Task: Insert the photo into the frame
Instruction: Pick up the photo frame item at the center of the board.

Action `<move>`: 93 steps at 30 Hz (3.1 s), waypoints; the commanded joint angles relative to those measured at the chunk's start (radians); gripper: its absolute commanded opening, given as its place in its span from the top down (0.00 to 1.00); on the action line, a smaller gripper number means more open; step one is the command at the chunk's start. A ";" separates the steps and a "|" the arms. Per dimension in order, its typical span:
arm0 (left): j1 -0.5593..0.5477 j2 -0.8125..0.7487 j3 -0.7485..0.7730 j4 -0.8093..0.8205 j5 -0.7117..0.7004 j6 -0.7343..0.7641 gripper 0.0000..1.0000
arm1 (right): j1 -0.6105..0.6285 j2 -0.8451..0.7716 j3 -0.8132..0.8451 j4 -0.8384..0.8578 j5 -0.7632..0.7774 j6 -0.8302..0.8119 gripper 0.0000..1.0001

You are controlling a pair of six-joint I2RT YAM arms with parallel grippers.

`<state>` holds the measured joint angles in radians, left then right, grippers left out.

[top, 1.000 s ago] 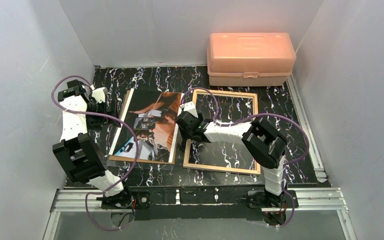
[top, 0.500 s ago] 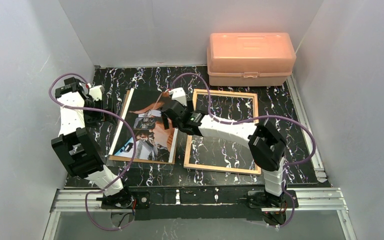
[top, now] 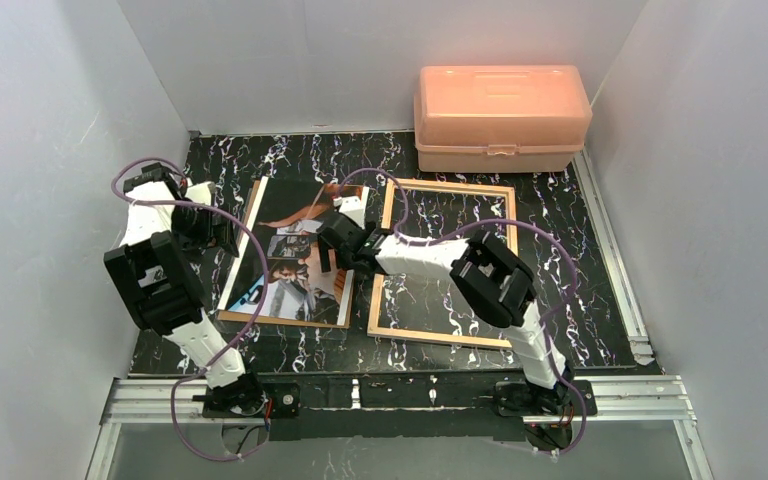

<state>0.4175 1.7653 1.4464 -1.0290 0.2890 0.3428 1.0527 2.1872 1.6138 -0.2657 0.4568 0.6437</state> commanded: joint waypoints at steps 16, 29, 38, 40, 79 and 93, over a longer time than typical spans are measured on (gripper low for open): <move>0.004 0.114 -0.067 0.095 0.055 -0.023 0.20 | -0.084 -0.159 -0.293 0.161 -0.216 0.157 0.01; -0.025 0.186 -0.084 0.095 0.104 -0.030 0.58 | -0.082 -0.167 -0.352 0.313 -0.375 0.302 0.01; -0.028 0.179 -0.082 0.052 0.185 -0.026 0.72 | -0.085 -0.181 -0.377 0.339 -0.415 0.314 0.01; -0.029 0.181 -0.083 0.042 0.201 -0.022 0.75 | -0.086 -0.190 -0.383 0.335 -0.414 0.309 0.01; -0.059 0.167 -0.097 0.202 -0.103 -0.064 0.82 | -0.098 -0.220 -0.462 0.363 -0.450 0.339 0.04; -0.090 0.134 -0.151 0.189 -0.008 -0.092 0.85 | -0.096 -0.222 -0.502 0.423 -0.487 0.374 0.04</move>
<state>0.3397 1.9354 1.3296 -0.8021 0.2188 0.2611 0.9546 1.9373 1.1454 0.1665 0.0036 1.0019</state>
